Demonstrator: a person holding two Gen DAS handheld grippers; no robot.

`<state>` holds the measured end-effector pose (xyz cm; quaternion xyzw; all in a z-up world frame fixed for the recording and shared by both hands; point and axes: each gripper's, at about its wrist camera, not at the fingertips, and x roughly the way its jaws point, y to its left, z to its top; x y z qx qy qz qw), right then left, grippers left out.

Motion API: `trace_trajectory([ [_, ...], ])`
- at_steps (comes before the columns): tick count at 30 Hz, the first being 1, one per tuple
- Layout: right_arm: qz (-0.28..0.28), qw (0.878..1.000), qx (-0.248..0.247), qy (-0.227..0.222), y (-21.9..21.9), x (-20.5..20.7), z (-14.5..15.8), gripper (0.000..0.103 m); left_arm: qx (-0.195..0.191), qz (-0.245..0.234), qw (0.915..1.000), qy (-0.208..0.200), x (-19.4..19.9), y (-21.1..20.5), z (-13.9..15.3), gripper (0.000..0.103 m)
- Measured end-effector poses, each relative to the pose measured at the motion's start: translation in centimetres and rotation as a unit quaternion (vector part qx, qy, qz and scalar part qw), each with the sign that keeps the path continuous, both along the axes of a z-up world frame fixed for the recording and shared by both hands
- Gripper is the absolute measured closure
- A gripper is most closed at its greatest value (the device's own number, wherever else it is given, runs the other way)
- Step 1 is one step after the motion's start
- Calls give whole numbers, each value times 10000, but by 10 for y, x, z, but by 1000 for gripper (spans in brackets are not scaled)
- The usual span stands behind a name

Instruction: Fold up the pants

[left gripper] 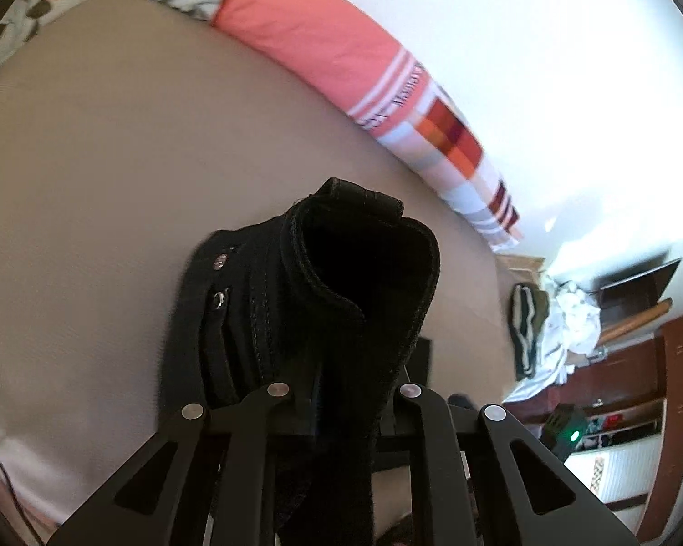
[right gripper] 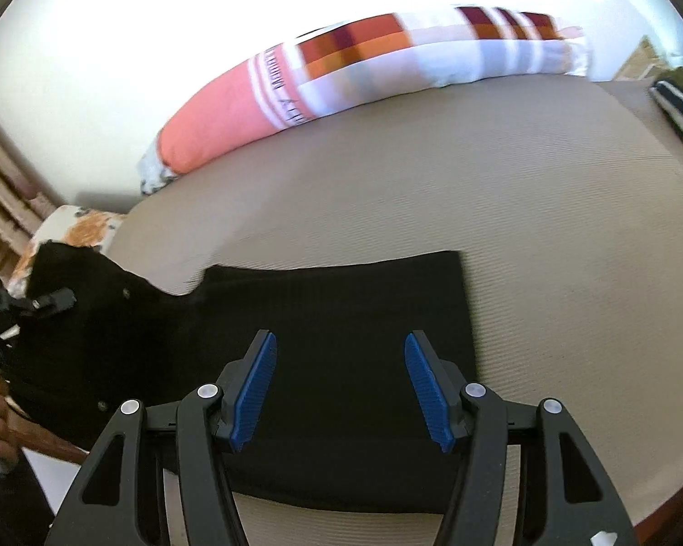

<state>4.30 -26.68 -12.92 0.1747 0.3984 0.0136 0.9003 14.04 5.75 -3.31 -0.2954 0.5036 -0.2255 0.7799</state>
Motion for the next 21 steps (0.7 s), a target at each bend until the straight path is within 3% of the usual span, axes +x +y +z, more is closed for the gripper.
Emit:
trace_trajectory([
  [5,-243,9995,121,-153,-26,-10,-6,46,-439,-189,9988,-38,6,-54,-9,88],
  [8,-370,9989,207,-189,-38,-13,-9,46,-249,-417,9988,-61,5,-88,-18,88],
  [11,-503,9984,157,-205,-47,-14,-10,46,-312,-520,9981,87,6,-107,-35,88],
  [17,-572,9970,461,-240,-63,-17,-13,46,170,-708,9973,-78,2,-134,-55,87],
  [21,-618,9963,544,-261,-70,-20,-14,46,280,-761,9967,-13,0,-139,-66,85],
])
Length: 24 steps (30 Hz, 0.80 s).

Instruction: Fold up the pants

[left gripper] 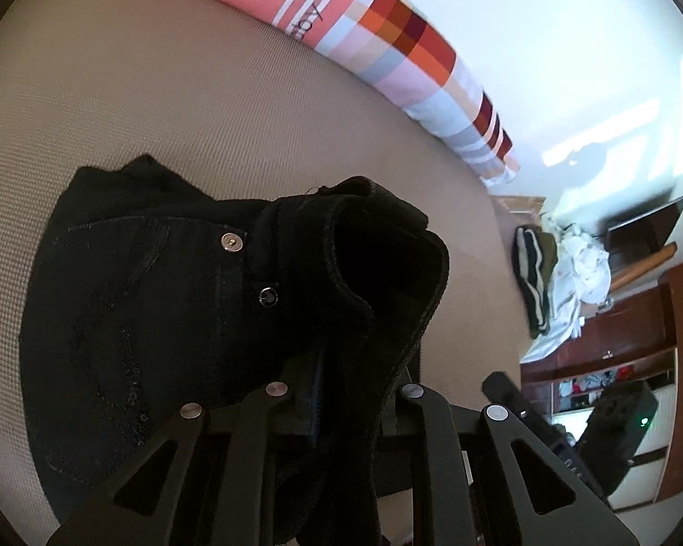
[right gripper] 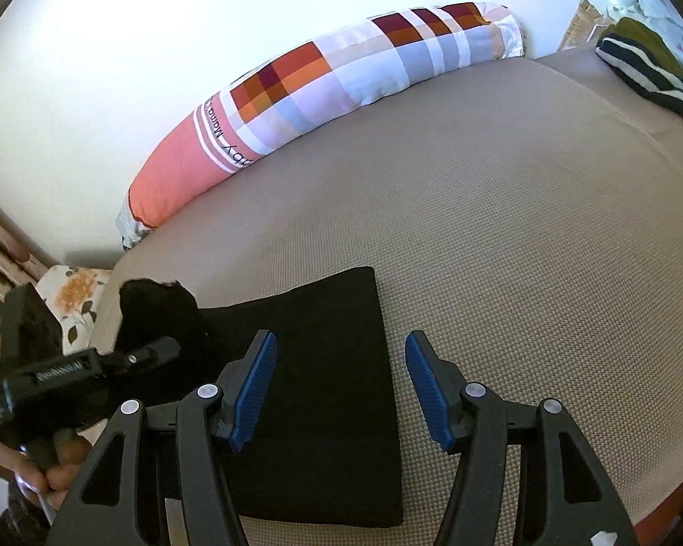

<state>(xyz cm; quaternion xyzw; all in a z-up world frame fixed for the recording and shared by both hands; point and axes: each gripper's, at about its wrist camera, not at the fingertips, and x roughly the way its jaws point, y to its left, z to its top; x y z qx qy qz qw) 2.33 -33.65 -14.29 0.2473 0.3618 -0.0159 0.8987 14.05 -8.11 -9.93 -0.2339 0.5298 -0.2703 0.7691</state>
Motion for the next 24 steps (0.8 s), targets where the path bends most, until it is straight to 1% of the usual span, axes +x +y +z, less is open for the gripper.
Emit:
trace_trajectory([
  [1,-17,10000,18,7,-2,0,-1,46,-23,31,10000,15,-1,0,-2,83],
  [3,-49,10000,59,19,-4,-1,-2,46,-96,39,9999,21,-2,0,-2,74],
  [5,-80,9999,67,21,-6,-2,-3,46,-304,11,9995,55,-3,1,-1,42],
  [6,-85,9999,62,15,-6,-2,-2,46,-371,21,9993,18,-4,2,1,37],
  [9,-123,9999,97,30,-8,-2,-4,46,-439,37,9987,-248,-8,10,13,34],
  [11,-97,9998,196,13,-10,-1,-5,46,-540,162,9979,-331,-10,23,21,33],
  [12,-48,9996,267,13,-10,-1,-5,45,-504,255,9976,-398,-10,31,24,32],
  [14,146,9987,495,15,-11,3,-6,45,-157,522,9967,-593,-13,49,29,31],
  [15,367,9970,682,43,-10,9,-7,45,3,622,9958,-668,-14,57,31,31],
  [16,619,9942,873,134,-8,16,-9,44,220,727,9943,-754,-15,67,31,31],
  [17,819,9912,1014,212,-7,21,-10,44,349,800,9929,-810,-16,75,31,31],
  [18,1096,9853,1282,286,-5,30,-15,44,485,871,9915,-836,-16,82,30,31],
  [19,1202,9825,1383,325,-4,34,-17,44,676,933,9896,-857,-17,90,27,31],
  [21,1556,9735,1590,528,0,50,-26,44,852,1000,9876,-859,-18,103,20,31],
  [24,1786,9683,1605,686,4,66,-38,44,1035,1114,9859,-703,-19,120,6,31],
])
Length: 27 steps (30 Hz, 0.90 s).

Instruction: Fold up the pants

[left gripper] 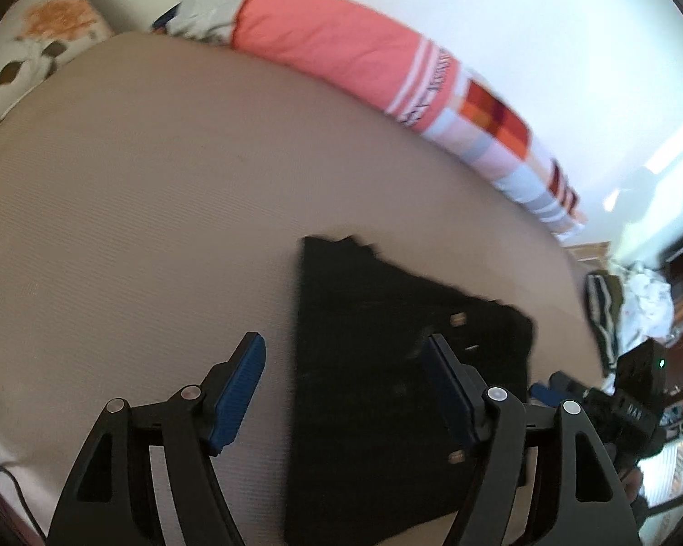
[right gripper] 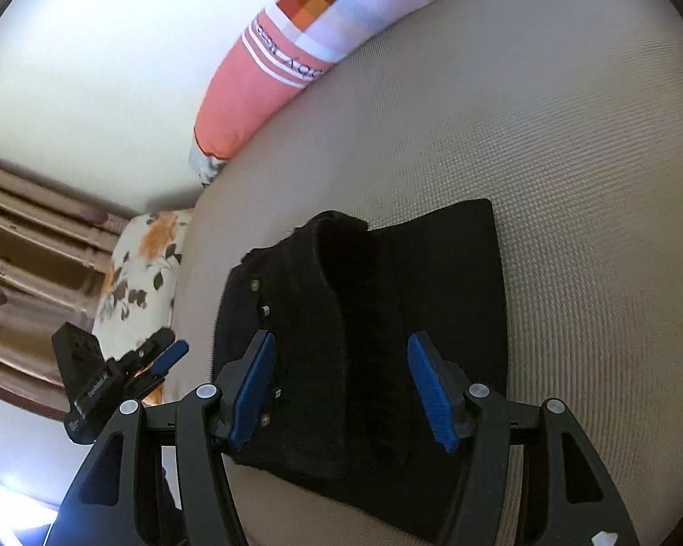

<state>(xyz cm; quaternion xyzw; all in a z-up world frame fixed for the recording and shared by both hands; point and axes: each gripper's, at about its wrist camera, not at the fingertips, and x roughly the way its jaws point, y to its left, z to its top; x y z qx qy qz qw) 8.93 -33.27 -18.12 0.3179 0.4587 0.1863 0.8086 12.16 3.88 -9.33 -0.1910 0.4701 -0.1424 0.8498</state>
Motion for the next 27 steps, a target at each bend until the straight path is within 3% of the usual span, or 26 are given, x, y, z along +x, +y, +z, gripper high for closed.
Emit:
trace_trajectory([
  [6,515,9983,-235,142,11,25,-15,44,2,100,9995,298,-3,15,-23,31],
  [12,801,9967,42,-95,23,47,-24,50,38,55,9990,447,-2,11,-35,31],
  [14,736,9969,246,-82,22,52,-24,55,85,38,9989,450,-1,8,-37,31],
  [16,674,9972,309,-44,22,51,-23,86,118,3,9989,461,1,4,-38,31],
  [18,523,9980,368,-13,23,44,-16,90,148,-61,9989,439,3,-1,-38,31],
  [24,101,9988,-206,-430,27,9,35,93,337,-286,9989,129,5,-20,-24,31],
  [27,-223,9981,-315,-477,12,-3,41,93,330,-409,9986,-10,7,-30,-16,31],
])
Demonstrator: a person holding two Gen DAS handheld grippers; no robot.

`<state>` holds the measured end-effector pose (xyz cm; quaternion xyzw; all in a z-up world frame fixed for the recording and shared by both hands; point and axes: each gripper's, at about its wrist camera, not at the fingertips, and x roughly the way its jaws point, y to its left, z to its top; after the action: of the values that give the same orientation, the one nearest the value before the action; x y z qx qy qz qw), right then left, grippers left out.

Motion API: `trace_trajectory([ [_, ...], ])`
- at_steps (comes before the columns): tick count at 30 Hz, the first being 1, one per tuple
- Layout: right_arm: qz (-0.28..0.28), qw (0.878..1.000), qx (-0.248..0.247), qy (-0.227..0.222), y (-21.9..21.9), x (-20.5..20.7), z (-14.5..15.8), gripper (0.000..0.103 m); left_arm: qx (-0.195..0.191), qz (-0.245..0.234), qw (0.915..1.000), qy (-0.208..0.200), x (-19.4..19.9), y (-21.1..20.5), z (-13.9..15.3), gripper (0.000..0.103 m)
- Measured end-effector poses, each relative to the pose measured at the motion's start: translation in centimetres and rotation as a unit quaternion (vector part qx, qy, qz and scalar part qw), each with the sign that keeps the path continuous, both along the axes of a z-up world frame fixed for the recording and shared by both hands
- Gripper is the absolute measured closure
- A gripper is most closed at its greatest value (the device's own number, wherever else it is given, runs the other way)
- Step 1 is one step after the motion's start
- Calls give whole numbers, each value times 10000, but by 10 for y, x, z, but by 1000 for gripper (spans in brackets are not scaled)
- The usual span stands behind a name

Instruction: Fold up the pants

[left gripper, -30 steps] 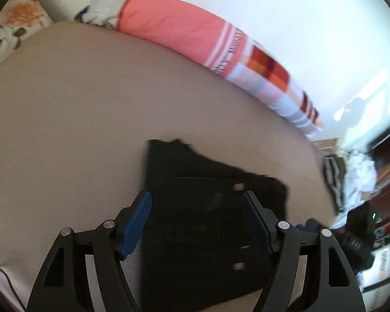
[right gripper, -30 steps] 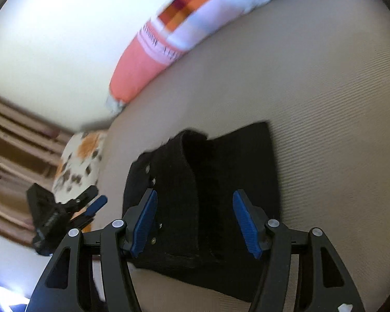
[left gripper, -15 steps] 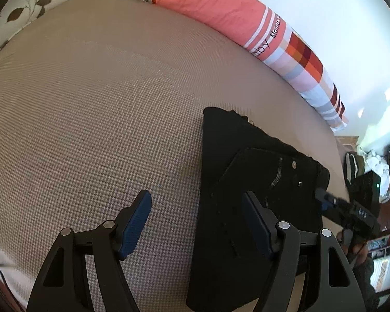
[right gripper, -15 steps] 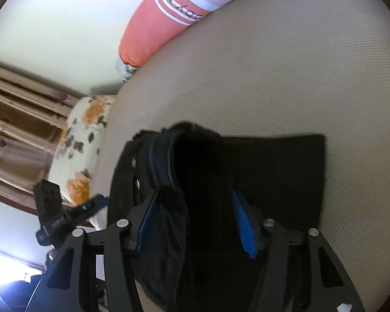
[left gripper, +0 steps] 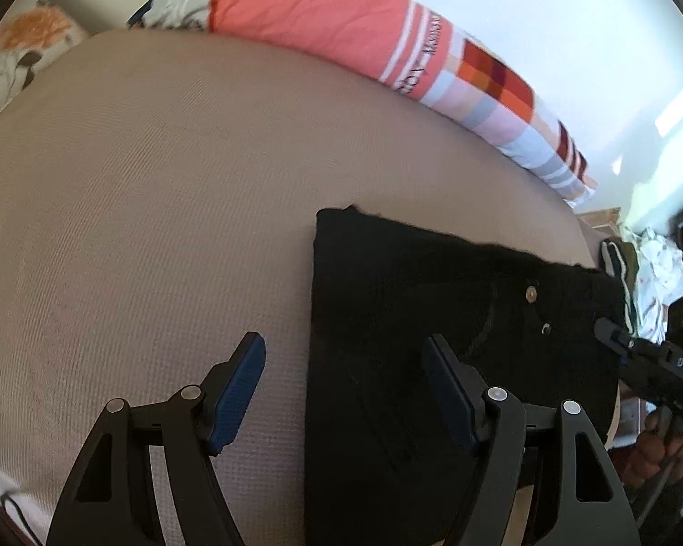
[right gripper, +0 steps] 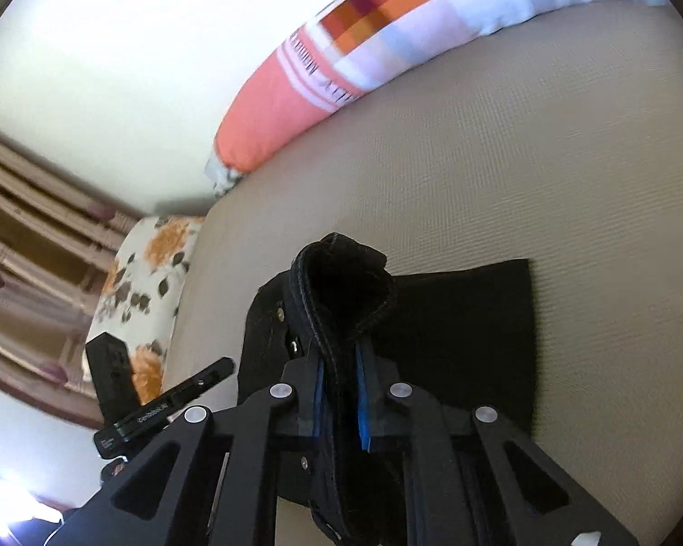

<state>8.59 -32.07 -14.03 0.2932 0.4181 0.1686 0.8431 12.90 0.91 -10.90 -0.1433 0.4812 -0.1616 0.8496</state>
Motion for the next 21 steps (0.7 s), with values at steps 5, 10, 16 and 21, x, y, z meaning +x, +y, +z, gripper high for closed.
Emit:
trace_trajectory([
  [5,-652,9966,174,477,-38,-5,-37,93,152,-174,9996,-139,5,-17,1,31],
  [10,-721,9945,-56,761,-40,3,-63,80,642,-386,9970,178,16,-33,-32,31],
  [16,-670,9937,-558,706,-31,-14,-43,72,714,-554,9957,215,8,-33,-33,31],
  [21,-482,9953,-461,699,-30,-45,-33,72,802,-840,9930,205,-18,-35,-36,31],
])
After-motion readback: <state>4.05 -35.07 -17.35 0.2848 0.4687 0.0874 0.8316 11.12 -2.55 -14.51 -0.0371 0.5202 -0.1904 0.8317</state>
